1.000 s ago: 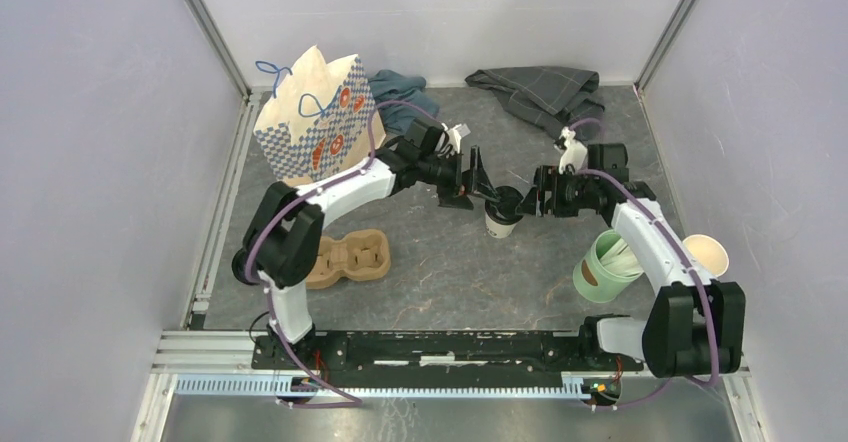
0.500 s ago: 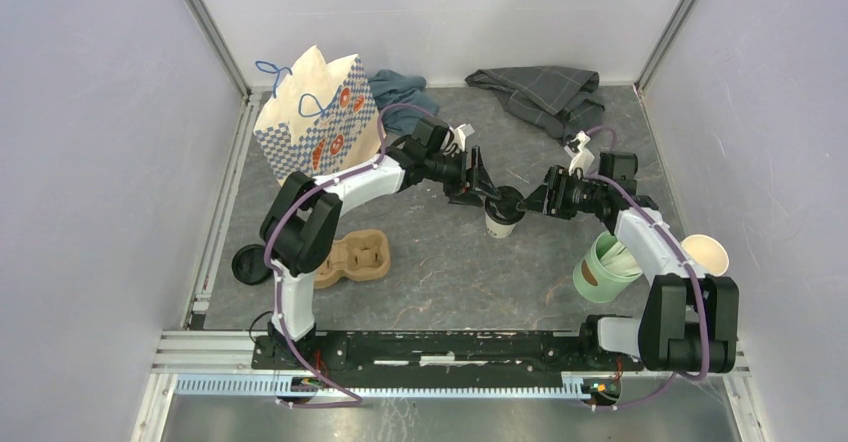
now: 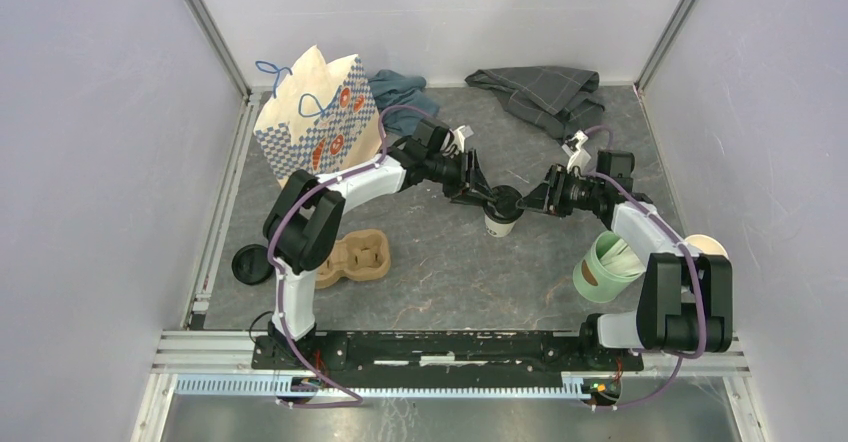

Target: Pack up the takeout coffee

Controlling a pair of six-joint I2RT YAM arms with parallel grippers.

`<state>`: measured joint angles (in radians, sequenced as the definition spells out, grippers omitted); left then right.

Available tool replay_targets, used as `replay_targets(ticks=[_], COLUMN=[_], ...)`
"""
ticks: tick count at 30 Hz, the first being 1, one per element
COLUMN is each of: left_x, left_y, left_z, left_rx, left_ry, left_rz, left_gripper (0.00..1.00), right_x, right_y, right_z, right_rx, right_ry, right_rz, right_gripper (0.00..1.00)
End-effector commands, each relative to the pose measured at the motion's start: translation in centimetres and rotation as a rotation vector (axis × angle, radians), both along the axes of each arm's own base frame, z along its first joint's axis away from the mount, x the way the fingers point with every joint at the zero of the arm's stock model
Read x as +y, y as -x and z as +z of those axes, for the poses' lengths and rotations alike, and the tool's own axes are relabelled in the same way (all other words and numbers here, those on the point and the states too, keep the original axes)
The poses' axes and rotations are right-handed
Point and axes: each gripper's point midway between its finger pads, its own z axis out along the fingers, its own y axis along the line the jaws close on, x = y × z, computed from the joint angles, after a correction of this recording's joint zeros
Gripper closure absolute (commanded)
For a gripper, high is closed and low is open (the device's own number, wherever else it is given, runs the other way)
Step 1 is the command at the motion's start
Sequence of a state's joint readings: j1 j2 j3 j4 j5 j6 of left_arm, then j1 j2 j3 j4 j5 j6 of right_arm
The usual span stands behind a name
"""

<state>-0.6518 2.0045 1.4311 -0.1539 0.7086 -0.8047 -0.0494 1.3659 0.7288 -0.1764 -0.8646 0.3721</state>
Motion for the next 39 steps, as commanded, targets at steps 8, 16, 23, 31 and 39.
replay_targets(ticks=[8, 16, 23, 31, 39], left_x=[0.6, 3.0, 3.1, 2.8, 2.7], left_y=[-1.3, -1.0, -1.1, -1.2, -1.3], left_z=[4.3, 3.2, 2.0, 1.9, 1.0], left_rx=[-0.043, 0.001, 0.033, 0.037, 0.055], left_ry=[0.043, 0.020, -0.001, 0.012, 0.011], left_rz=[0.049, 0.126, 0.148, 0.142, 0.141], left_gripper=[0.11, 0.33, 0.47, 0.50, 0.58], right_x=[-0.4, -0.2, 0.0, 0.1, 0.3], right_y=[-0.5, -0.5, -0.5, -0.7, -0.8], right_z=[0.8, 0.4, 0.2, 0.2, 0.1], right_rx=[-0.037, -0.023, -0.018, -0.016, -0.015], right_ry=[0.027, 0.027, 0.032, 0.040, 0.036], right_rz=[0.003, 0.018, 0.027, 0.037, 0.041], right_gripper=[0.49, 0.46, 0.46, 0.46, 0.46])
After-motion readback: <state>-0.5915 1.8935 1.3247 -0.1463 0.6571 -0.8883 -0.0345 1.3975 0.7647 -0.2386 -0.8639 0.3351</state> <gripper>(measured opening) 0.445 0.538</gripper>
